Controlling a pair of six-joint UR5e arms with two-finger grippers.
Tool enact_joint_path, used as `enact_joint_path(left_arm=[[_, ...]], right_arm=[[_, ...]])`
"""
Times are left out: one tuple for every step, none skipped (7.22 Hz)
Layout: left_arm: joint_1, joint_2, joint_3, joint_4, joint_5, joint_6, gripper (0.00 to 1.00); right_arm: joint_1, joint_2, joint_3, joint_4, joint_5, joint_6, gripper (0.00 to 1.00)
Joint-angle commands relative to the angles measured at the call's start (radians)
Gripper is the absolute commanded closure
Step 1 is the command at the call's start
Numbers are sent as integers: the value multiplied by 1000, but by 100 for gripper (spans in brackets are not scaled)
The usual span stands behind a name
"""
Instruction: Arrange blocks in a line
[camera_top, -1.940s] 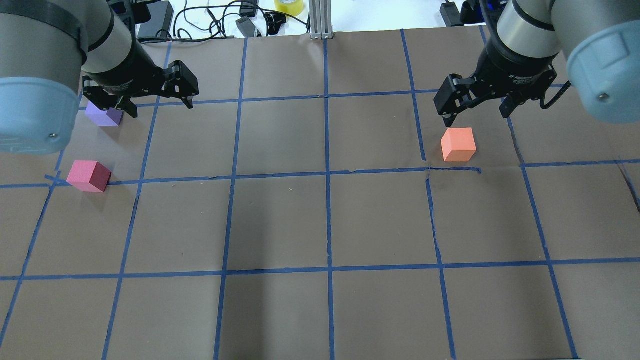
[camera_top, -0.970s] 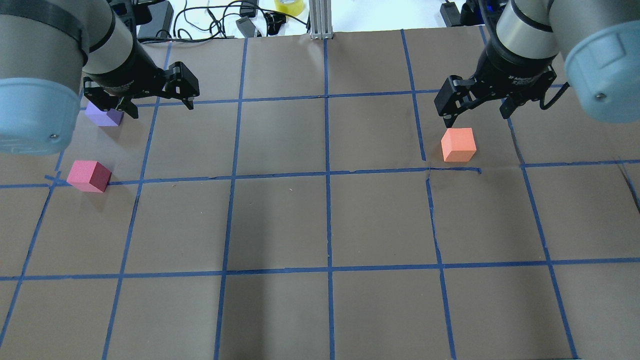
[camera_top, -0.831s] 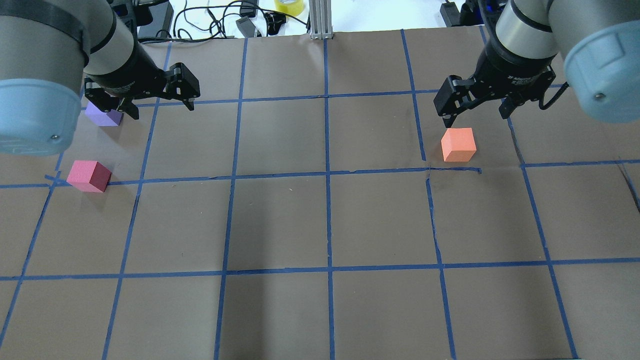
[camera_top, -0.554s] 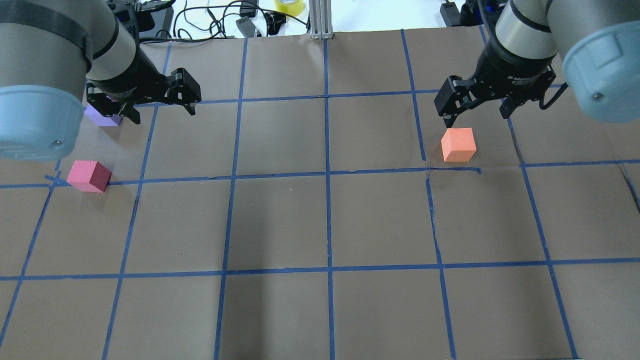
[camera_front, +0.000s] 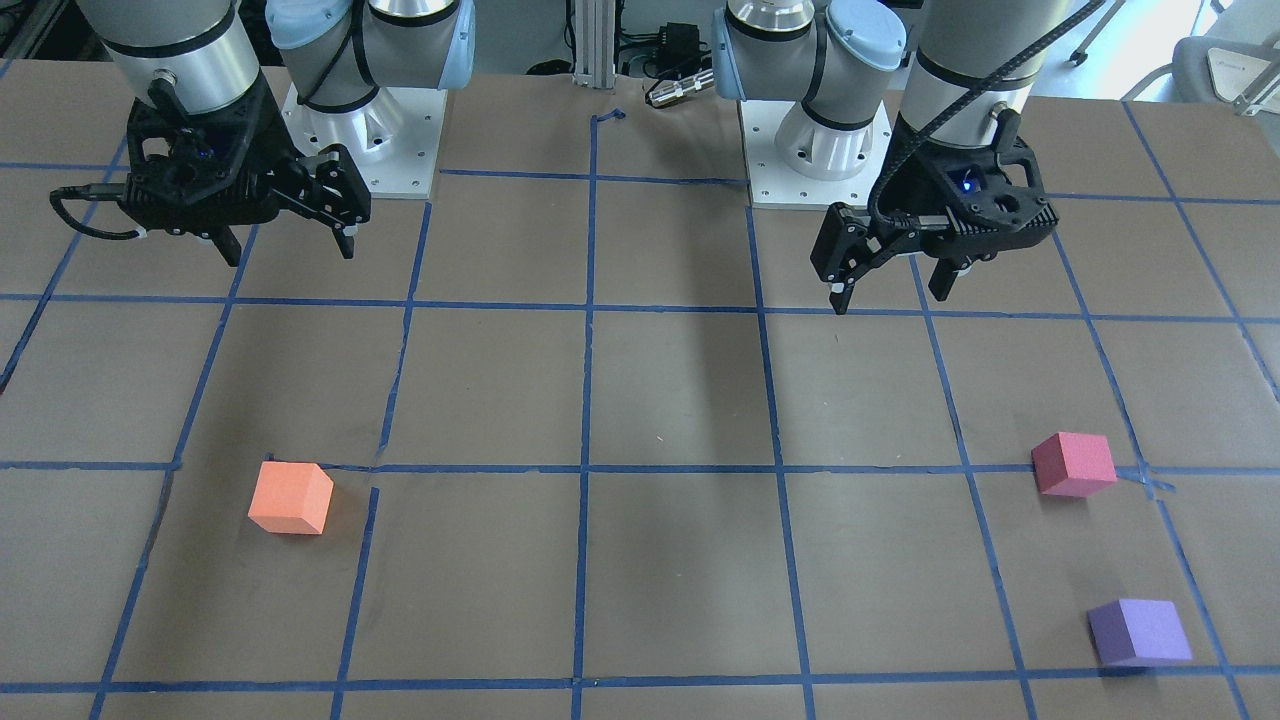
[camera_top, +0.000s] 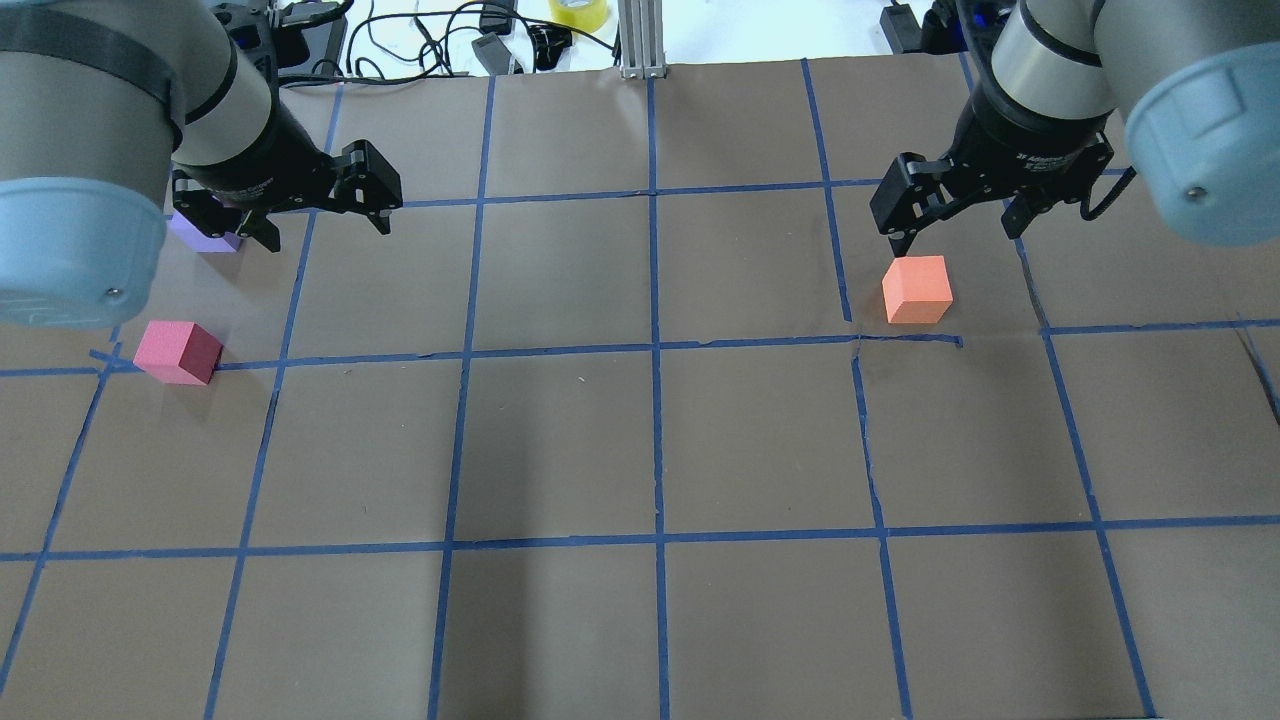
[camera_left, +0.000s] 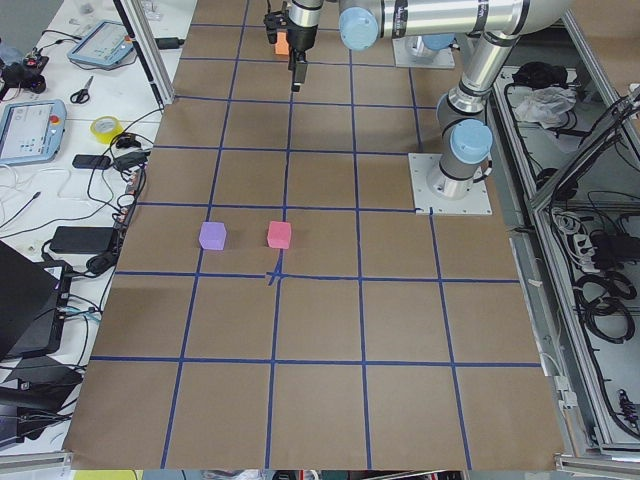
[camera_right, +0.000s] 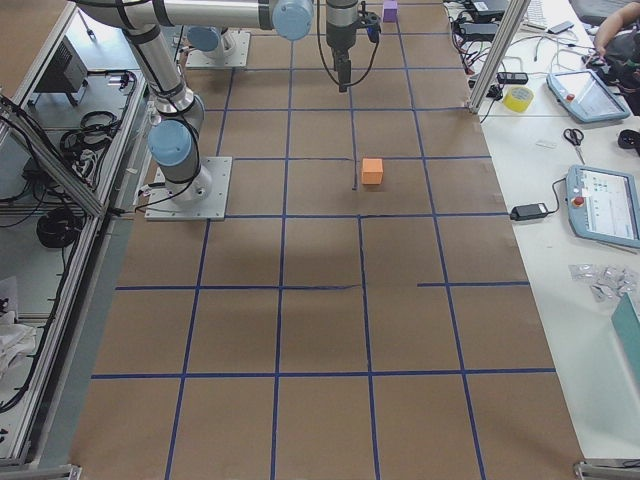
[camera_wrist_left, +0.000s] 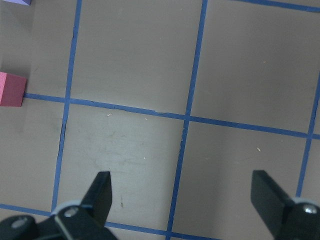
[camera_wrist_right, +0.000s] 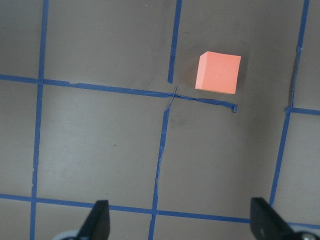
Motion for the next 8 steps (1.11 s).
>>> enact_joint_path(left_arm=[[0,0,-2,0,1,0,0],[0,0,0,0,-1,0,0],[0,0,-2,0,-1,0,0],[0,0,-2,-1,-1,0,0],[0,0,-2,-1,-1,0,0],[0,0,-2,-1,-1,0,0],[0,0,-2,-1,-1,0,0],[0,0,-2,-1,-1,0,0]], right_arm=[[-2,-2,0,0,-2,1,0],[-2,-5,0,1,-2,25,0],[-1,-10,0,6,-3,109,0],[-1,-10,0,20,-3,152,0],[-1,-8,0,20,-5,153,0],[1,-7,0,18,-5,153,0],[1,-2,0,18,-5,153,0],[1,-1,0,17,-5,153,0]])
